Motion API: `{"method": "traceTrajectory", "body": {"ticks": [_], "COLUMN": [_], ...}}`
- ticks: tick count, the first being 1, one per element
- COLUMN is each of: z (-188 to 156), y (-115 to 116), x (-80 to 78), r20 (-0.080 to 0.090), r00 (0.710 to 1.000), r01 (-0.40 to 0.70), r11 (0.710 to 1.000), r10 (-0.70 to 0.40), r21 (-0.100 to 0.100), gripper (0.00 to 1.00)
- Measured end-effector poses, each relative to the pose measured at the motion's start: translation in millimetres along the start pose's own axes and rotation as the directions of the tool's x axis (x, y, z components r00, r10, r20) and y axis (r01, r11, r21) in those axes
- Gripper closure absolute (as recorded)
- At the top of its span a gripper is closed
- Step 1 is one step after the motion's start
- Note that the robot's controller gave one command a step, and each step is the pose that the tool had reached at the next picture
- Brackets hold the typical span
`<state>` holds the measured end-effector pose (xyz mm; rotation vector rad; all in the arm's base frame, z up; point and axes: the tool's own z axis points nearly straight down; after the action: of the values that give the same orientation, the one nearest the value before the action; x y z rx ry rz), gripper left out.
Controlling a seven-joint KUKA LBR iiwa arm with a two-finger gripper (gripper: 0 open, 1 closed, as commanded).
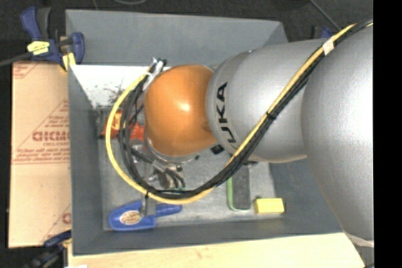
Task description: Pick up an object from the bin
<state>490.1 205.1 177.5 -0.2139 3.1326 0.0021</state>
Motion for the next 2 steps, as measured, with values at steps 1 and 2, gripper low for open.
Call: {"method": "traceTrajectory", "body": {"ticks": [1,2], "z": [0,31], "y": [0,-13], "x": [0.0,9.3], "r20": [0.0,0.004], "r00": [1.0,0.998], "r01": [-0.002,0.07], "r11": [1.0,0.998], "r10": [0.002,-0.07], "r21": [0.0,0.001], "gripper": [0.0,0.0]}}
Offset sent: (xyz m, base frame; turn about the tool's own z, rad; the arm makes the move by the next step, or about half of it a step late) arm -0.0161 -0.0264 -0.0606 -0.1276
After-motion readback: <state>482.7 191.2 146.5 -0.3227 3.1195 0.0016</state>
